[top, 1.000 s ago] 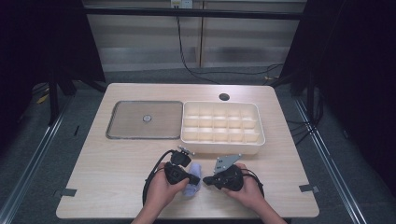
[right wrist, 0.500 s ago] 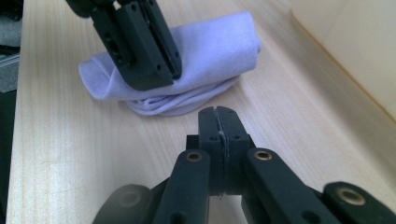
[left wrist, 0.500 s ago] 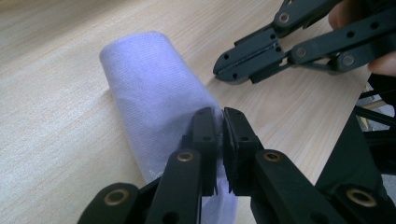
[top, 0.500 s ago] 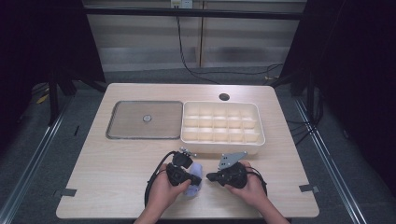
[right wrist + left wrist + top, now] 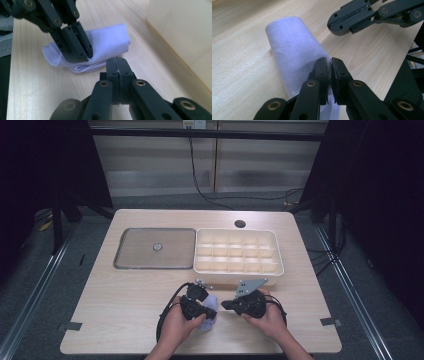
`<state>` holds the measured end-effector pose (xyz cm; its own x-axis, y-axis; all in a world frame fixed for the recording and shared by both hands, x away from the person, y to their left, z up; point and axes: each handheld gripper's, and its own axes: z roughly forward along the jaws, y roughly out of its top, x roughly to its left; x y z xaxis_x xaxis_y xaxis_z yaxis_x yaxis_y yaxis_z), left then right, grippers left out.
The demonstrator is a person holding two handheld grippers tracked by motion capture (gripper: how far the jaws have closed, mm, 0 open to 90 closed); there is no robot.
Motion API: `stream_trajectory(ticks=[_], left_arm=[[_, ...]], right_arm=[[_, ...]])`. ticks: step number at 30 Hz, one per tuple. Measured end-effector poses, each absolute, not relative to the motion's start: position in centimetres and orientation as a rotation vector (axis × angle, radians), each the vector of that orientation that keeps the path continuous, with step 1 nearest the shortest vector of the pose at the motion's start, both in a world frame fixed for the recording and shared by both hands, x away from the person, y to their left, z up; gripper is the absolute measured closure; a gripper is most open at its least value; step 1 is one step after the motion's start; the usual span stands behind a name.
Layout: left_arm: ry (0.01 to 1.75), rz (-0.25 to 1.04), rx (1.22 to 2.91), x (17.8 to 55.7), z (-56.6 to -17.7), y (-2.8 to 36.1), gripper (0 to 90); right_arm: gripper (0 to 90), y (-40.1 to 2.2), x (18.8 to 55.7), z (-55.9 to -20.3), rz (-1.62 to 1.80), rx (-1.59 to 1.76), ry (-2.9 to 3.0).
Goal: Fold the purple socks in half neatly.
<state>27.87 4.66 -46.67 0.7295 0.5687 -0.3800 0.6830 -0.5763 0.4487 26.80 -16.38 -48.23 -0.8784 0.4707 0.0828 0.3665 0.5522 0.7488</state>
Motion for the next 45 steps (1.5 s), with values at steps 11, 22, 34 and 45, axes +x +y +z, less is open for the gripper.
stream_trajectory(ticks=[11, 22, 34, 45], left_arm=[[0.924, -0.25, 2.364, 27.9, -46.6, 4.6, 84.2], [0.919, -0.244, 2.346, 27.7, -46.8, 4.8, 84.0], [0.922, -0.273, 2.33, 27.7, -46.4, 4.9, 77.4], [0.906, -0.245, 2.353, 28.1, -44.7, 6.1, 78.9]], right_arm=[[89.6, -14.8, 27.8, -47.2, 1.29, 0.702, 2.62], [90.0, -12.1, 28.8, -48.4, 1.233, 0.693, 2.692], [90.0, -12.7, 29.1, -49.2, 1.267, 0.737, 2.701], [90.0, -12.7, 29.1, -49.1, 1.255, 0.721, 2.699]])
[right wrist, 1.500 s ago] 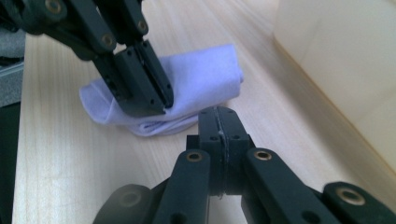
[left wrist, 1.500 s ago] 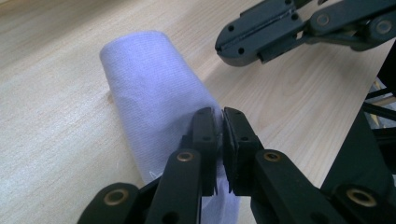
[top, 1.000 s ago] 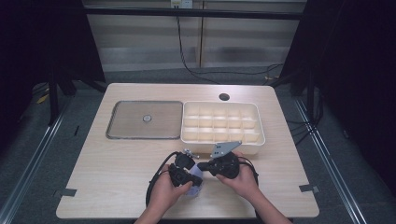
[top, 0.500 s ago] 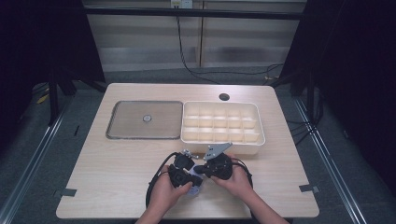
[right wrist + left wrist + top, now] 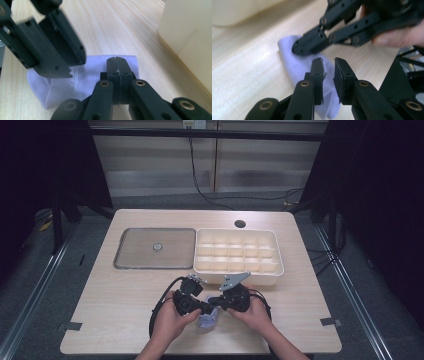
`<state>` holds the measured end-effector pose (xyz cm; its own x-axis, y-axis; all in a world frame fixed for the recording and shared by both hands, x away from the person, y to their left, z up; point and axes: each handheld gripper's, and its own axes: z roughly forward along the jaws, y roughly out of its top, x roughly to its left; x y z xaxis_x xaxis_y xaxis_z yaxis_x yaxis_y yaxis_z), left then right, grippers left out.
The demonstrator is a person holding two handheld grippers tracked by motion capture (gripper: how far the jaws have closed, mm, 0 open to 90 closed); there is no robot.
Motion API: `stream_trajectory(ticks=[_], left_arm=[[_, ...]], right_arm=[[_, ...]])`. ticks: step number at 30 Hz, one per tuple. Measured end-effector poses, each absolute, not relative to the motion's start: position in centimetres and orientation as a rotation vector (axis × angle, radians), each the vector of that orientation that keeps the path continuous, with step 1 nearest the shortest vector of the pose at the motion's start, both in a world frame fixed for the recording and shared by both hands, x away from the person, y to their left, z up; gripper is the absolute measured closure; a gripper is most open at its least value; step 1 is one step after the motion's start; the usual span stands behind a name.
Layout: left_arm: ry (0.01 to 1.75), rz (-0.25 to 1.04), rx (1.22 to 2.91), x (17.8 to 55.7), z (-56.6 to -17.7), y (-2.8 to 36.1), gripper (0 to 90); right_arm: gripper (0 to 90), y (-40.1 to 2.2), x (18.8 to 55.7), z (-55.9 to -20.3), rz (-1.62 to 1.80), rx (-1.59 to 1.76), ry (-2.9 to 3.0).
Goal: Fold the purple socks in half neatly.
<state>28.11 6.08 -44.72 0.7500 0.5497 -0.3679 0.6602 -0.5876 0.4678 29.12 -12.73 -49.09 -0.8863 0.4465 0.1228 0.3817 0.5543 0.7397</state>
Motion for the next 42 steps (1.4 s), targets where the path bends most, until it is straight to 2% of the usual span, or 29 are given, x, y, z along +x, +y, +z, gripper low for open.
stream_trajectory(ticks=[7, 22, 30, 42], left_arm=[[0.906, -0.267, 2.373, 27.4, -46.7, 5.8, 81.4], [0.882, -0.245, 2.321, 27.0, -47.3, 4.1, 82.7], [0.876, -0.284, 2.291, 27.0, -46.6, 4.5, 76.5], [0.875, -0.186, 2.268, 27.8, -45.2, 6.8, 67.8]], right_arm=[[90.0, -12.7, 29.0, -49.1, 1.246, 0.712, 2.697], [90.0, -12.9, 29.4, -49.1, 1.254, 0.719, 2.692], [88.5, -13.1, 29.4, -49.1, 1.265, 0.719, 2.697], [82.2, -13.5, 29.1, -48.3, 1.236, 0.755, 2.714]])
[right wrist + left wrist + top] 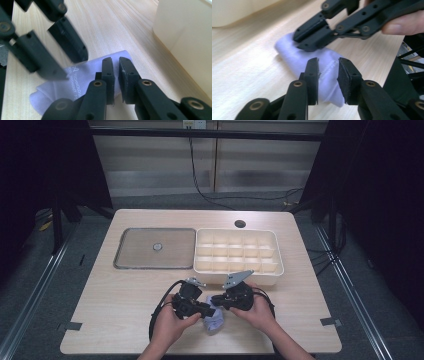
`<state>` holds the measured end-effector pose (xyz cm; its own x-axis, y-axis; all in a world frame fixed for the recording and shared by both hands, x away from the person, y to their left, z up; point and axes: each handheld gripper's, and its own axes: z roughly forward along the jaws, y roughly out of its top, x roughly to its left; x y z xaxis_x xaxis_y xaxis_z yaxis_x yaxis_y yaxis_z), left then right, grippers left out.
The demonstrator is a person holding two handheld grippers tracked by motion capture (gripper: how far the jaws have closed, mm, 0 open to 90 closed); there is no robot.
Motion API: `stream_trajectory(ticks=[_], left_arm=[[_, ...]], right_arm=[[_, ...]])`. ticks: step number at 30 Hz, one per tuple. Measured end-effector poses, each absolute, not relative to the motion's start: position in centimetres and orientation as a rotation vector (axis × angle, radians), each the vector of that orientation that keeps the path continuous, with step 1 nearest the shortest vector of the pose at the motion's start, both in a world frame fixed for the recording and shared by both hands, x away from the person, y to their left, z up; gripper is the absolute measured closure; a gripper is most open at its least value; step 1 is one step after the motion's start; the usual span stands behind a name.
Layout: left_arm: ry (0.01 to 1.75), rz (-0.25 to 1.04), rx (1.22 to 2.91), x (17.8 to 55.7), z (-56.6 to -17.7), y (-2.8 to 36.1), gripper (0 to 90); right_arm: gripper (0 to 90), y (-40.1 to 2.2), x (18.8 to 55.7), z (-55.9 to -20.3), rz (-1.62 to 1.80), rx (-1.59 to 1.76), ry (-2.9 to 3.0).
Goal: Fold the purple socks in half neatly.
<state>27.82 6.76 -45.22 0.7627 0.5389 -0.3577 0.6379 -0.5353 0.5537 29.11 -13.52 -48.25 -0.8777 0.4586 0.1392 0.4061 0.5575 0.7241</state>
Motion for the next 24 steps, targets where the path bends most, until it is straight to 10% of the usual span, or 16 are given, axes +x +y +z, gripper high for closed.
stream_trajectory(ticks=[24], left_arm=[[0.839, 0.068, 2.285, 29.6, -46.8, 10.1, 43.3]], right_arm=[[55.2, -16.2, 28.2, -46.4, 1.246, 1.077, 2.683]])
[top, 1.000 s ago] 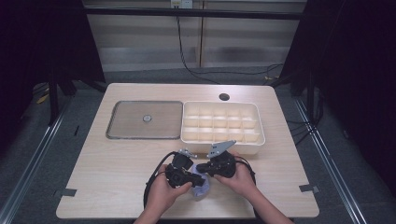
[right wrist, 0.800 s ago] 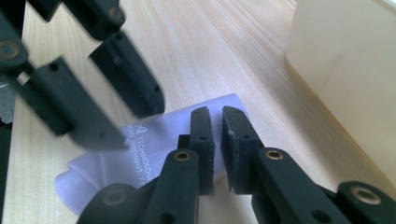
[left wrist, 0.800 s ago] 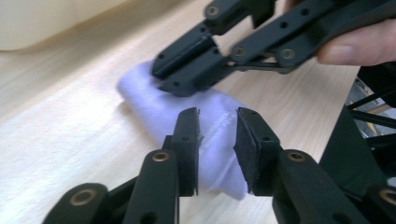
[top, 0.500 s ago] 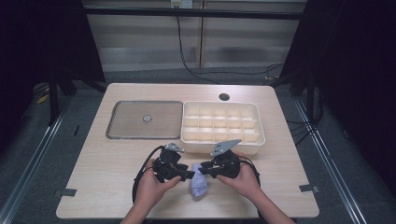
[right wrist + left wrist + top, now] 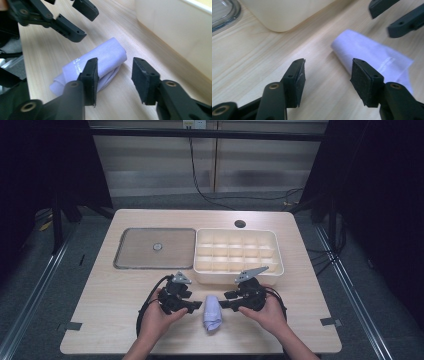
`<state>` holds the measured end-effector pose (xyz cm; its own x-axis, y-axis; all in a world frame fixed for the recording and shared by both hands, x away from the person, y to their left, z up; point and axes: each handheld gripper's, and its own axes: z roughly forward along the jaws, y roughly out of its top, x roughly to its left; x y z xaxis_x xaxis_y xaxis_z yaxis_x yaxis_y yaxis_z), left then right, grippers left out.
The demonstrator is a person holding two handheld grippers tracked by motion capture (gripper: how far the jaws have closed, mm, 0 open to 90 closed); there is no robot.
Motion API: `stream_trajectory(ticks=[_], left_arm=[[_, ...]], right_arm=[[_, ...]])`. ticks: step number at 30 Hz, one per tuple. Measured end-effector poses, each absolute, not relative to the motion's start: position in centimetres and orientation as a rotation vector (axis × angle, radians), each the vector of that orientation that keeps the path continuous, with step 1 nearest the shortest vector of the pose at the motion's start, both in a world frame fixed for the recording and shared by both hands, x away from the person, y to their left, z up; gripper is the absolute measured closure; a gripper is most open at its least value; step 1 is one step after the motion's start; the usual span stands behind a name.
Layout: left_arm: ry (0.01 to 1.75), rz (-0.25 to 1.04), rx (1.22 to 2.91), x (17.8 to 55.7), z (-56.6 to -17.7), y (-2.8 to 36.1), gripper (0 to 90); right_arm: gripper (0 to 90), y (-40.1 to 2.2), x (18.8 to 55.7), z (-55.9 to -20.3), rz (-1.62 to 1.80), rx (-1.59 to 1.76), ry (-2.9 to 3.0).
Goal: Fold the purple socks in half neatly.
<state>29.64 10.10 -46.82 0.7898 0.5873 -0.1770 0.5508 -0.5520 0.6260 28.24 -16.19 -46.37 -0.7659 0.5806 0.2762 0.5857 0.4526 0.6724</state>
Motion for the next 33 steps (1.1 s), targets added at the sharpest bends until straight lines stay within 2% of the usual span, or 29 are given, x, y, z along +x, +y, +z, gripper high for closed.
stream_trajectory(ticks=[5, 11, 24, 33], left_arm=[[0.838, 0.094, 2.274, 30.0, -47.8, 11.1, 39.0], [0.825, 0.138, 2.28, 30.3, -48.5, 11.8, 33.5], [0.75, 0.245, 2.291, 30.4, -49.7, 12.3, 27.8], [0.72, 0.262, 2.282, 30.4, -50.2, 12.5, 25.8]], right_arm=[[46.0, -16.4, 28.6, -46.3, -1.232, -1.111, -2.622], [40.6, -16.6, 28.8, -46.7, -1.167, -1.145, -2.599], [36.4, -17.3, 28.8, -47.1, -1.103, -1.186, -2.537], [35.6, -17.4, 28.8, -47.1, -1.068, -1.197, -2.515]])
